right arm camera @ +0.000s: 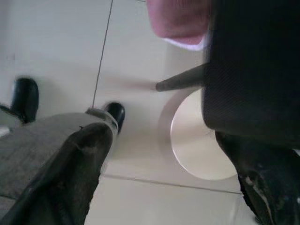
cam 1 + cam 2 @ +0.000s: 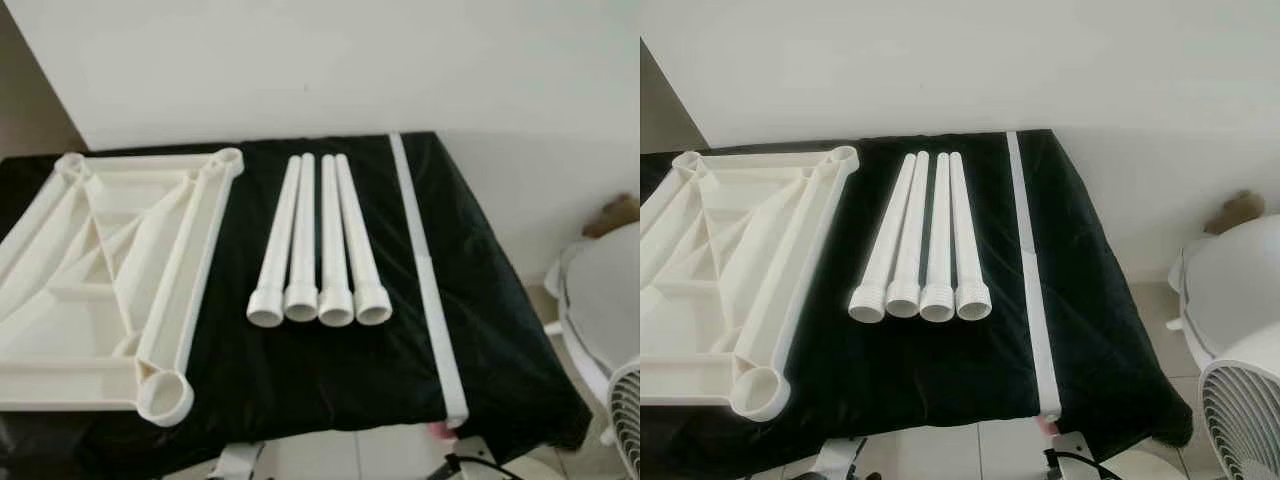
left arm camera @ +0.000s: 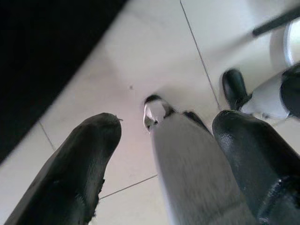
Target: Building children table
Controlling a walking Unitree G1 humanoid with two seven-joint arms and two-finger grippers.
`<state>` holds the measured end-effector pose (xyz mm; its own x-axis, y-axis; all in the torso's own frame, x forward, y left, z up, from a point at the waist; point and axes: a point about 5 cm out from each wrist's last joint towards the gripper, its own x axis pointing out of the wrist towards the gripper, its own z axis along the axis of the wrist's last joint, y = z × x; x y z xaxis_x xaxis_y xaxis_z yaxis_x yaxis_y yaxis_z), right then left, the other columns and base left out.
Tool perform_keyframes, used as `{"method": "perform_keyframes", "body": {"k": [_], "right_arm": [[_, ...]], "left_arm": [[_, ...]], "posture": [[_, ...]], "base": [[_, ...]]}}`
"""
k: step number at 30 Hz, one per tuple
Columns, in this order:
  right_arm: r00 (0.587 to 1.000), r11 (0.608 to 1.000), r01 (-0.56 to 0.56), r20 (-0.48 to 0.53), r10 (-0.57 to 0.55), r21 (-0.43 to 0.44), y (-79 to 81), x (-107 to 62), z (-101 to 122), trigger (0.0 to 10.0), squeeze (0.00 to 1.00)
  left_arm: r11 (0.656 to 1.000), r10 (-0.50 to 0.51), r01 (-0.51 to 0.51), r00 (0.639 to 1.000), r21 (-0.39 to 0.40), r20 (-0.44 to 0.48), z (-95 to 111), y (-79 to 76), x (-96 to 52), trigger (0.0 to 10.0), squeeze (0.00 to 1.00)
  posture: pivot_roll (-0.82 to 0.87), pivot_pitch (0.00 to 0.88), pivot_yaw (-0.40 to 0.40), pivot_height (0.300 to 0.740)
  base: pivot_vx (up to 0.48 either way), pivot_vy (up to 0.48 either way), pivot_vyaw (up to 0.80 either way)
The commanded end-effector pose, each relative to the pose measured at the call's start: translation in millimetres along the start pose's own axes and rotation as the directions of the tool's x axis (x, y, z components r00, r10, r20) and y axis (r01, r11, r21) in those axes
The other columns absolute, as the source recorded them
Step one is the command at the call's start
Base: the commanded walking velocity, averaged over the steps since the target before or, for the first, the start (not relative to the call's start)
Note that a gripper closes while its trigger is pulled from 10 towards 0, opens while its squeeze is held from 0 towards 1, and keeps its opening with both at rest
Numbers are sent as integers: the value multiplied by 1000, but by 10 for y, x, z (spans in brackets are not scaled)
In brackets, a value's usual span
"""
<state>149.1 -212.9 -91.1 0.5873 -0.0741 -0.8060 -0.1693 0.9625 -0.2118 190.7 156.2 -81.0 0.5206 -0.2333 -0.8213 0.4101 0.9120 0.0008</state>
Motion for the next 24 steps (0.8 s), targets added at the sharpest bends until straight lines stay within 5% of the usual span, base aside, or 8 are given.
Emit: {"method": "perform_keyframes", "body": {"k": [1,9,24], "right_arm": [[999,1000,-29,-43,29,-5,71,-24,-106,10000,0],[998,999,-34,-47,34,3,101,-23,-111,10000,0],[998,997,-17,-55,21,69,88,-30,-135,10000,0]], "left_arm": [[1000,-7,7,999,0,-33,-87,4,-17,10000,0],[1000,-3,3,999,-12,-32,-91,-10,-14,10000,0],[998,8,-11,999,-57,-53,-141,-41,-12,10000,0]], "posture": [[4,0,32,740],[-3,0,38,740],[-10,0,34,740]], "base": [[0,0,800],[0,0,800],[0,0,0]]}}
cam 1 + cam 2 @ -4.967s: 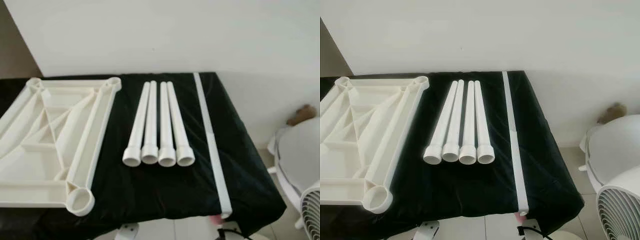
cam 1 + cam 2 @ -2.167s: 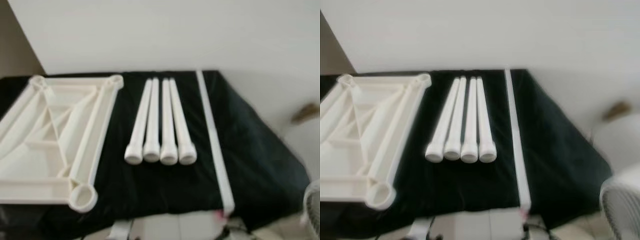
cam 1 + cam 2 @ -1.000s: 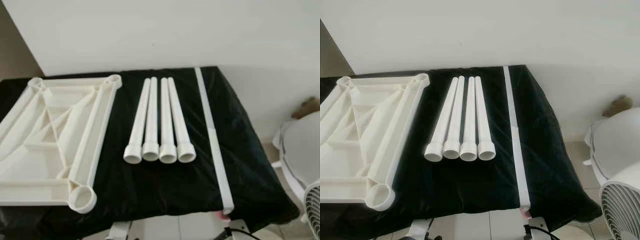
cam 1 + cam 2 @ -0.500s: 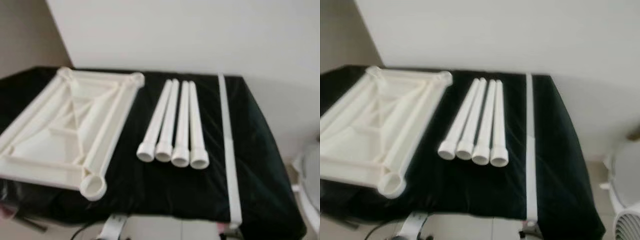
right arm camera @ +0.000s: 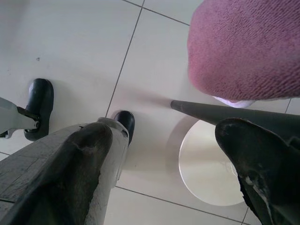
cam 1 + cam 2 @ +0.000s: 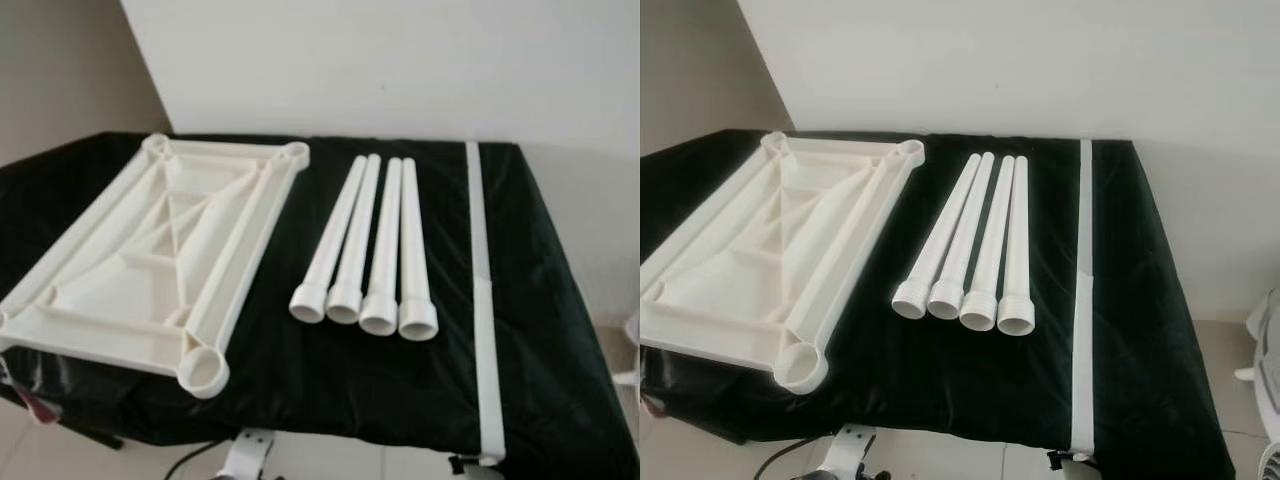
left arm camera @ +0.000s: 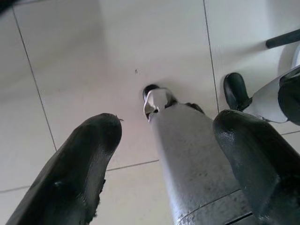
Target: Building children table
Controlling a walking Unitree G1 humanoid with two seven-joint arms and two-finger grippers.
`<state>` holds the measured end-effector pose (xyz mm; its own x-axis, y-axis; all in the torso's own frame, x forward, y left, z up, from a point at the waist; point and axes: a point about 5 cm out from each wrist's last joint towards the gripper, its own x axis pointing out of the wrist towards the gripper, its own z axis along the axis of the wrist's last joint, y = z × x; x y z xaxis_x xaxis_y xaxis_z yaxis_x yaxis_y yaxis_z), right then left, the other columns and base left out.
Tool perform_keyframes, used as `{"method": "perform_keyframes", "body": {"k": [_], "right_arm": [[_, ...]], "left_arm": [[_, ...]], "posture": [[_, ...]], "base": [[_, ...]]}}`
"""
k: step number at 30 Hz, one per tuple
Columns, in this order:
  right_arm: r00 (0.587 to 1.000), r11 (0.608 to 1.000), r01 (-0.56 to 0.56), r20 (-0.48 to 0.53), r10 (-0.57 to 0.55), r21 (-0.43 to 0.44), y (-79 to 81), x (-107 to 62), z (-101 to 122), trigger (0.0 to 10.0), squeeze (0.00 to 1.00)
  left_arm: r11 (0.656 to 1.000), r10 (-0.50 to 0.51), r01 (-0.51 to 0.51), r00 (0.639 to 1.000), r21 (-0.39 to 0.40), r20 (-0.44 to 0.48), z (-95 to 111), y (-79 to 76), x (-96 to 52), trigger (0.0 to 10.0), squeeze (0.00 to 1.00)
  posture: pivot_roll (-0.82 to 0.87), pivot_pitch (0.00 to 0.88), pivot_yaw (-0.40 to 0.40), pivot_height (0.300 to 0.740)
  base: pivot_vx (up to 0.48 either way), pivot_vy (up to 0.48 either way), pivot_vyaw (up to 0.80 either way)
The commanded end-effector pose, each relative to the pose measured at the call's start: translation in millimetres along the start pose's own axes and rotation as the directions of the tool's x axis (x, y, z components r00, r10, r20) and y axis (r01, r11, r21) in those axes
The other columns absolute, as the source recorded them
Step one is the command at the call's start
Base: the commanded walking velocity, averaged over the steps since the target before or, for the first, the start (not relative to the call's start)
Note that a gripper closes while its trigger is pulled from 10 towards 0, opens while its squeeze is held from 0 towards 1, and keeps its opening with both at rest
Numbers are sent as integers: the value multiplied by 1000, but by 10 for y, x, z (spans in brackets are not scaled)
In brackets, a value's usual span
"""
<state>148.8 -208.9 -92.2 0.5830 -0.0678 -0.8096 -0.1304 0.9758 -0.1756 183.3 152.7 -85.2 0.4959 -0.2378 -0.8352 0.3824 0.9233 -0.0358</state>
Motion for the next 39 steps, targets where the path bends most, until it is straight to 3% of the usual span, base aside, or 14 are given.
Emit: {"method": "perform_keyframes", "body": {"k": [1,9,39], "right_arm": [[999,1000,-10,-52,11,16,40,-33,-139,10000,0],[998,1000,-15,-56,16,14,56,-32,-141,10000,0],[997,999,-32,-70,31,-11,54,-34,-156,10000,0]], "left_arm": [[1000,24,-24,999,-16,-29,-78,22,-15,10000,0],[999,26,-27,999,-28,-36,-107,13,-17,10000,0],[998,41,-43,998,-40,-49,-158,49,-36,10000,0]], "posture": [[-10,0,34,740],[-2,0,28,740],[20,0,19,740]], "base": [[0,0,0],[0,0,0],[0,310,0]]}}
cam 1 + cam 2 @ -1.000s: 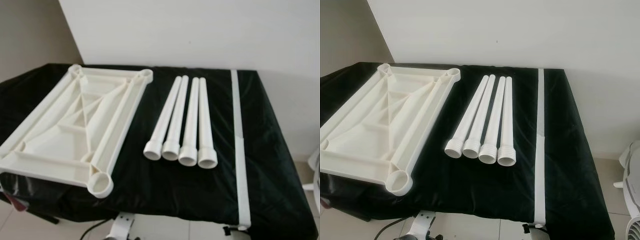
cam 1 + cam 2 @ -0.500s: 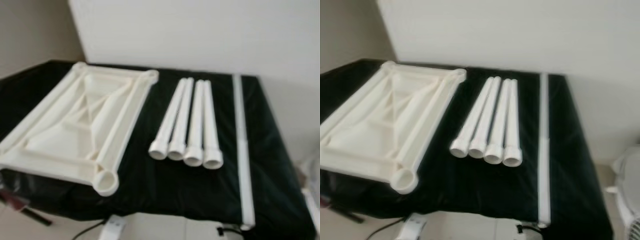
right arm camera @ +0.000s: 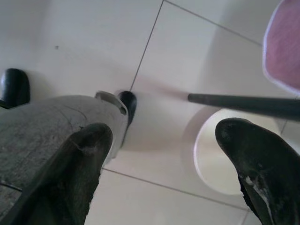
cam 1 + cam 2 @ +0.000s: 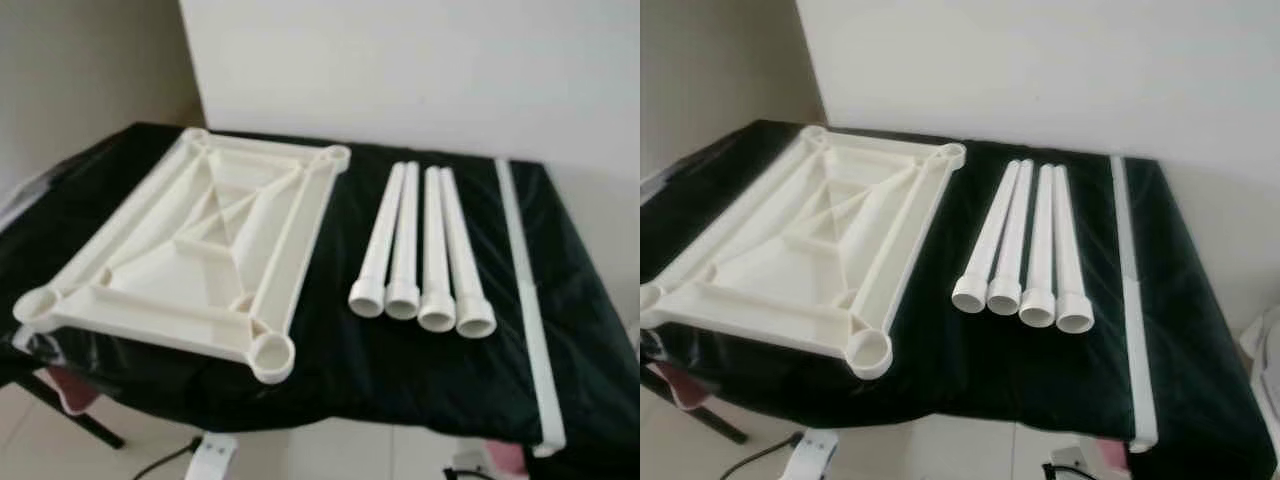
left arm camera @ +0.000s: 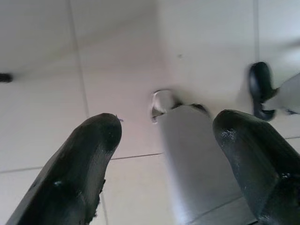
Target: Building children table
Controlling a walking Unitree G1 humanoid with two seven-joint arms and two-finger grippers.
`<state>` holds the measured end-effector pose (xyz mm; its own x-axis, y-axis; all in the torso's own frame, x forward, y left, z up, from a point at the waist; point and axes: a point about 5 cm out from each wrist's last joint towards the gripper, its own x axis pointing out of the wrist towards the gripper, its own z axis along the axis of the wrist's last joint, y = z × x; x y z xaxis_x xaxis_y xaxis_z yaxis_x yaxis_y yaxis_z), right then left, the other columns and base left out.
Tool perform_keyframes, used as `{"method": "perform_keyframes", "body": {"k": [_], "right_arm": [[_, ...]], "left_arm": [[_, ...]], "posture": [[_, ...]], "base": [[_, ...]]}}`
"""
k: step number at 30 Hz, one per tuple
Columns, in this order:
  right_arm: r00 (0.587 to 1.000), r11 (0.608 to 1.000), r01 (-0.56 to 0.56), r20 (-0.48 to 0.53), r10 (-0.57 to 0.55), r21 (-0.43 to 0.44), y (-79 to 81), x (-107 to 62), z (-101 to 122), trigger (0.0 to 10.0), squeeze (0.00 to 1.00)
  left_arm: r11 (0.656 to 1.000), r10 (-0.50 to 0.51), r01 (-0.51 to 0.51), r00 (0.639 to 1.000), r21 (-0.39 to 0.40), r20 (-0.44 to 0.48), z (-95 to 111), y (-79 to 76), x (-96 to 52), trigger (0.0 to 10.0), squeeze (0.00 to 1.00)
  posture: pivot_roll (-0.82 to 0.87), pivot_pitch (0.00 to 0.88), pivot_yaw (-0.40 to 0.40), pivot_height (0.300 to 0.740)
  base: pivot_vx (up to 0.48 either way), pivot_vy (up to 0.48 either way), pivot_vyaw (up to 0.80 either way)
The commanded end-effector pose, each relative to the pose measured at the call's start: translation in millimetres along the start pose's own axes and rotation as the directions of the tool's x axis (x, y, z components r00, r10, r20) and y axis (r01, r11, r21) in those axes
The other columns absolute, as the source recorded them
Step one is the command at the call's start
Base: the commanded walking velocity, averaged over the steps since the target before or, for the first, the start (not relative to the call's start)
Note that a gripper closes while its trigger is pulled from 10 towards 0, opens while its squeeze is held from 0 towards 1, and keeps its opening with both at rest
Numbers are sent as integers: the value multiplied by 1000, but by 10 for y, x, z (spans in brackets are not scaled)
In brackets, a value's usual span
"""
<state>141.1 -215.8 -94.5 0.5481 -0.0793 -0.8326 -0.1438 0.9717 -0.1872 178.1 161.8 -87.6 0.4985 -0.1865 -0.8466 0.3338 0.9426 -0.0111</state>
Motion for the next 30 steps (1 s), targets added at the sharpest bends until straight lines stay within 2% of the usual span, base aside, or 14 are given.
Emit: {"method": "perform_keyframes", "body": {"k": [1,30], "right_arm": [[999,999,-34,-26,34,5,111,-9,-65,10000,0],[999,999,-39,-32,39,-1,107,-12,-75,10000,0]], "left_arm": [[1000,-7,7,1000,-10,-29,-75,-14,-8,10000,0],[1000,-10,10,1000,-9,-17,-25,-5,-1,10000,0]], "posture": [[20,0,19,740],[25,0,15,740]], "base": [[0,337,0],[0,340,0]]}}
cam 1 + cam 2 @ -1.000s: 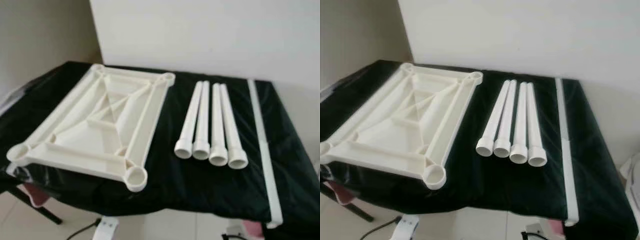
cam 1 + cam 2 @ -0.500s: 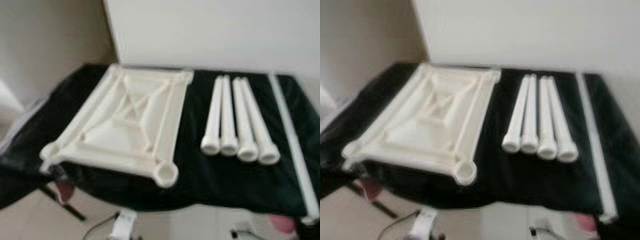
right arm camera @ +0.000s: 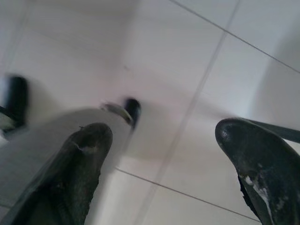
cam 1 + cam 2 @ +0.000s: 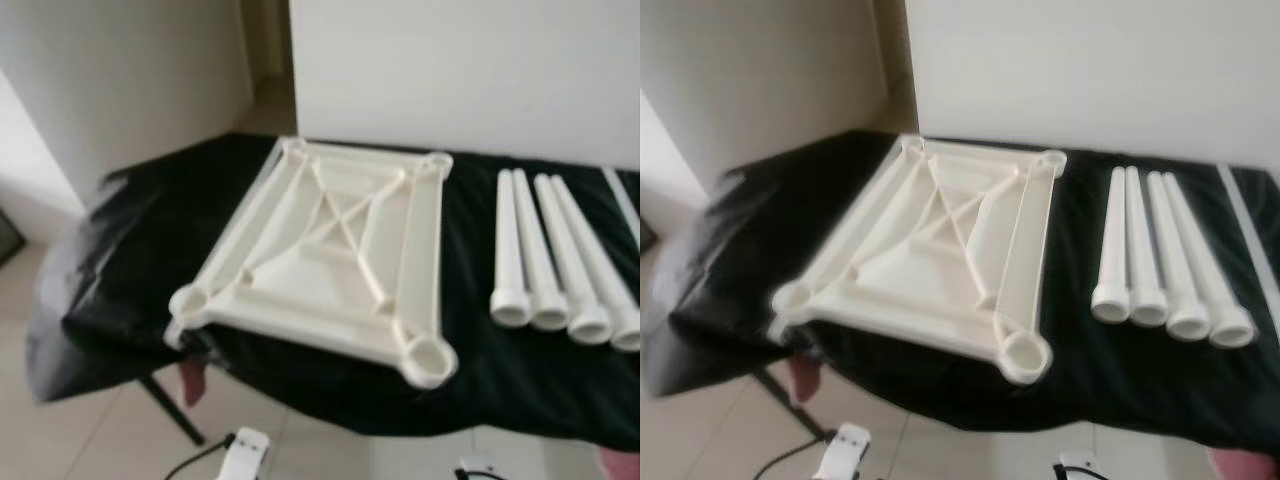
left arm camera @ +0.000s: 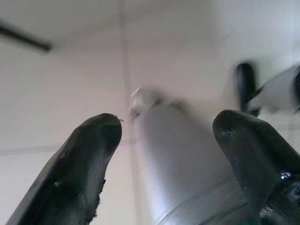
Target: Building children table
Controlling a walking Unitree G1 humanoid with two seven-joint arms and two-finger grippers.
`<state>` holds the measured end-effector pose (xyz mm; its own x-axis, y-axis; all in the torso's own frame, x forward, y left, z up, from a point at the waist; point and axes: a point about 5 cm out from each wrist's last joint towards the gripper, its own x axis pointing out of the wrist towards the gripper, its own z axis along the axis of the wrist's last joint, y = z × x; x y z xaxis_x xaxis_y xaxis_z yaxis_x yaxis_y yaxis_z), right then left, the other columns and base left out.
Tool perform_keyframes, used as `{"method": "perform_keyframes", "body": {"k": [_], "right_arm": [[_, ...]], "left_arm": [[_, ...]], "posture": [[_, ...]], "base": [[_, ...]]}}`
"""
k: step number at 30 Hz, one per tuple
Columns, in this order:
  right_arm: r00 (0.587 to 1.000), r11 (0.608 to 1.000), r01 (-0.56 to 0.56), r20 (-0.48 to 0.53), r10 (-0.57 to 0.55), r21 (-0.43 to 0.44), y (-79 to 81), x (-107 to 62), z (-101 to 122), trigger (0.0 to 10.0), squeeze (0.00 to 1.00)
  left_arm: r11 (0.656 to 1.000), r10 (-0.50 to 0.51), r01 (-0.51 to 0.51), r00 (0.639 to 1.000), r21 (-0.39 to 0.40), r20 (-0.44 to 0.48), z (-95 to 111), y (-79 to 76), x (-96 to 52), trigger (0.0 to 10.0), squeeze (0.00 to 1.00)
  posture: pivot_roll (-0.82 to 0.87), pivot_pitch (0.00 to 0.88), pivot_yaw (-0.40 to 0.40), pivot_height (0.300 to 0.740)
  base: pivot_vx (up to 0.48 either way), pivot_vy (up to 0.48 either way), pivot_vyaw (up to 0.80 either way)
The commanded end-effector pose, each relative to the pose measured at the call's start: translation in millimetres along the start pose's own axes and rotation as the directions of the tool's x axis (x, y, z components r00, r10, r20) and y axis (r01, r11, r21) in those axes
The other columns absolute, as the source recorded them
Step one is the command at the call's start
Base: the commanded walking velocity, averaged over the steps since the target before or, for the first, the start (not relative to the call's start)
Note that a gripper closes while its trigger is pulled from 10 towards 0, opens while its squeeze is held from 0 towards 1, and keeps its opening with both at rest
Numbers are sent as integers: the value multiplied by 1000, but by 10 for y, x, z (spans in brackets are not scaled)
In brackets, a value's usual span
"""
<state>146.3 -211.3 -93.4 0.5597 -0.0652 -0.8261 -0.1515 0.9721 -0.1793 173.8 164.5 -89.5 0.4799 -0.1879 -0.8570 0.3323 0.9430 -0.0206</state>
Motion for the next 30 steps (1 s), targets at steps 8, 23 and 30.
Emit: {"method": "perform_keyframes", "body": {"k": [8,23,30], "right_arm": [[998,1000,-30,-46,30,4,82,-26,-126,10000,0],[997,999,-36,-60,38,33,118,-31,-155,10000,0],[997,999,-32,-69,35,41,120,-37,-179,10000,0]], "left_arm": [[1000,-1,1,1000,0,10,46,-13,11,10000,0],[1000,-4,4,1000,-1,29,82,1,10,10000,0],[1000,0,0,1000,-4,31,89,7,10,10000,0]], "posture": [[28,0,13,740],[34,0,11,740],[37,0,10,740]], "base": [[0,210,0],[0,0,-59],[0,0,-722]]}}
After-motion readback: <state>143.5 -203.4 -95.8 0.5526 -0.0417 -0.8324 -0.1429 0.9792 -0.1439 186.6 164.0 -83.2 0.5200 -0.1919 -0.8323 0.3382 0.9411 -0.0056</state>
